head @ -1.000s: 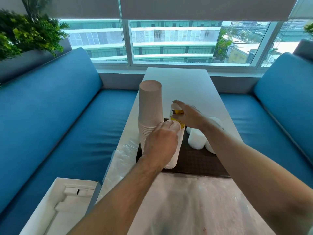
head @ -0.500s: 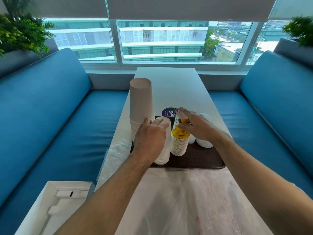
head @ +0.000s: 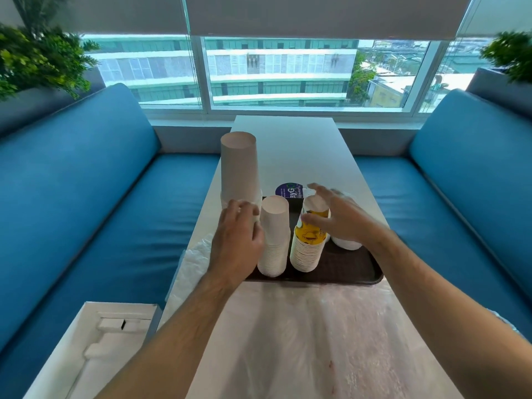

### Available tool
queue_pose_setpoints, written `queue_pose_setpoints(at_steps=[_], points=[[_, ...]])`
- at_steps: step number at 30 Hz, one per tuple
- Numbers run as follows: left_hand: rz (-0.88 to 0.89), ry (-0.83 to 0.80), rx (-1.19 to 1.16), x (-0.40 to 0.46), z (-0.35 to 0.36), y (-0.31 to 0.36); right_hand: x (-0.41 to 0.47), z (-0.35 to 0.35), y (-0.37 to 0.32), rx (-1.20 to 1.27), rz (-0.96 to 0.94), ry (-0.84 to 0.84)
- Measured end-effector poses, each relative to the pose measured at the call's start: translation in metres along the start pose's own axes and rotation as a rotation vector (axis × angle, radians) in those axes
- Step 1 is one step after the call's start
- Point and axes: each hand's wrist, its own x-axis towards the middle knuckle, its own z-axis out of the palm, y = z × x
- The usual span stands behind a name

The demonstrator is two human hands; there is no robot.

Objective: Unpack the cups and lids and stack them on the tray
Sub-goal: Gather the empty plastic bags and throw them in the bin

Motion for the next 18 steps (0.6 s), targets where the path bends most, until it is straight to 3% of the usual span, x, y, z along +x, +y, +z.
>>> queue_pose_setpoints(at_steps=[4,8,18], points=[[-0.270,0.129,-0.159,-0.001,-0.002,-0.019,0.014,-0.017,-0.024,0.052,-0.076,0.125],[-0.505,0.107,-0.327,0.007,0.002,-0.036,0.039,-0.017,-0.059,0.092,-0.180,0.121],[-0.635,-0.089,-0.570,0.019,0.009,-0.039,0.084,0.010,-0.097,0.231,-0.156,-0.098]])
